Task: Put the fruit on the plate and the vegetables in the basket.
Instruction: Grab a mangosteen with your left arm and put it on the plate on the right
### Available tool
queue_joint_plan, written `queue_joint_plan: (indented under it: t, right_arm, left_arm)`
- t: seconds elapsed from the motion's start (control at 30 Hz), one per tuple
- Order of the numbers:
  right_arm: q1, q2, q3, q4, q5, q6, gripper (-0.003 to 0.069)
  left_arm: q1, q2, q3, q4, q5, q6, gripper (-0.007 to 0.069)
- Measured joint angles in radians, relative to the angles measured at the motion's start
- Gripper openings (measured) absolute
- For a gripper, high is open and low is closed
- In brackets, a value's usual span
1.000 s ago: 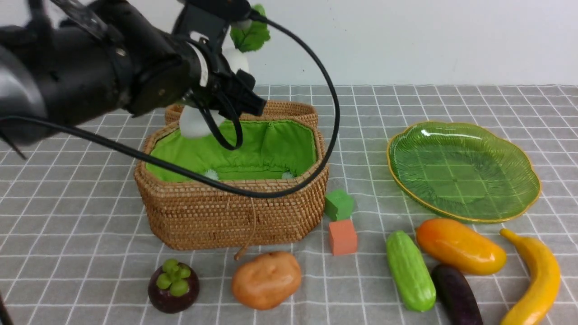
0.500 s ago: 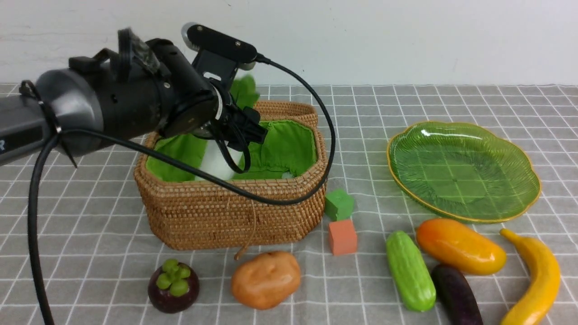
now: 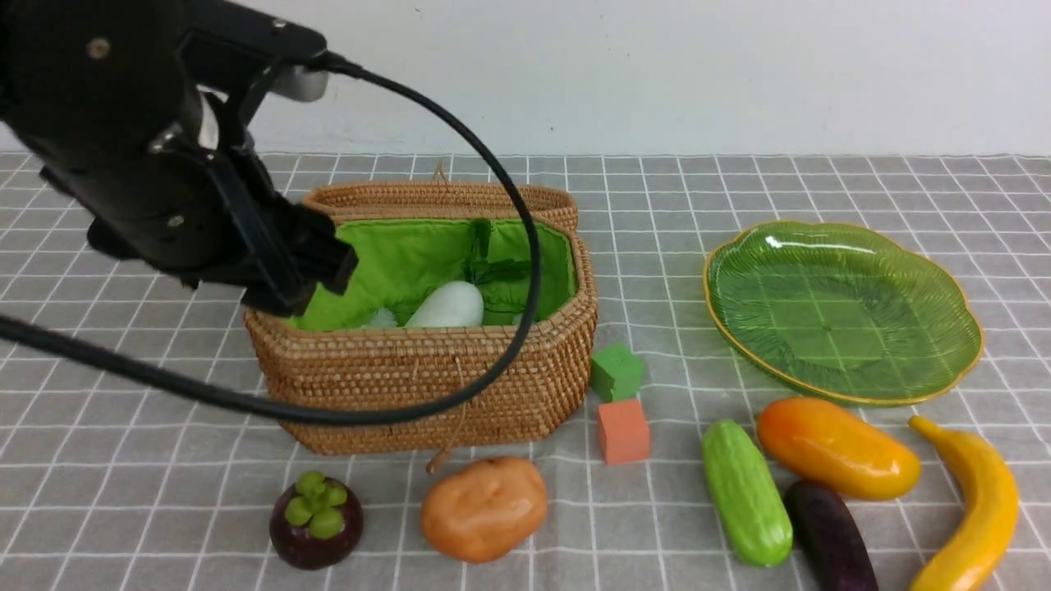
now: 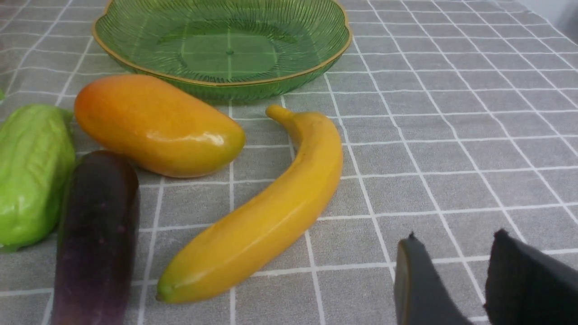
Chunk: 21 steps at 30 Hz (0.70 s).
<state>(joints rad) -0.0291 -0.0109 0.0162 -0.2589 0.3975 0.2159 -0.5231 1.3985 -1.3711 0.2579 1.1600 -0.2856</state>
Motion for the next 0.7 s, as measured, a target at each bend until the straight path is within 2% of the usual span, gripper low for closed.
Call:
queue_joint_plan:
  t: [0.13,0.27,0.43,0.53,0.7]
  right_arm:
    - [0.000,0.000,0.000,0.000,0.000,0.000,0.0240]
    - [0.000,0.000,0.000,0.000,0.000,0.000,0.0240]
    - [0.000,0.000,0.000,0.000,0.000,0.000,0.0240]
    - [0.000,0.000,0.000,0.000,0.000,0.000,0.0240]
    - [0.000,0.000,0.000,0.000,0.000,0.000,0.0240]
  left_arm:
    - [0.000,-0.020,0.113,-0.124,0.002,-0.003,0.0531]
    - [0.000,-0.015,0.268,-0.153,-0.106,0.001,0.0531]
    - [0.000,0.015,0.393,-0.151,-0.273,0.001,0.0531]
    - [0.000,0.042,0.408,-0.137,-0.314,-0.008,0.0531]
    - [0.000,0.124,0.408,-0.011,-0.344,-0.101,0.0531]
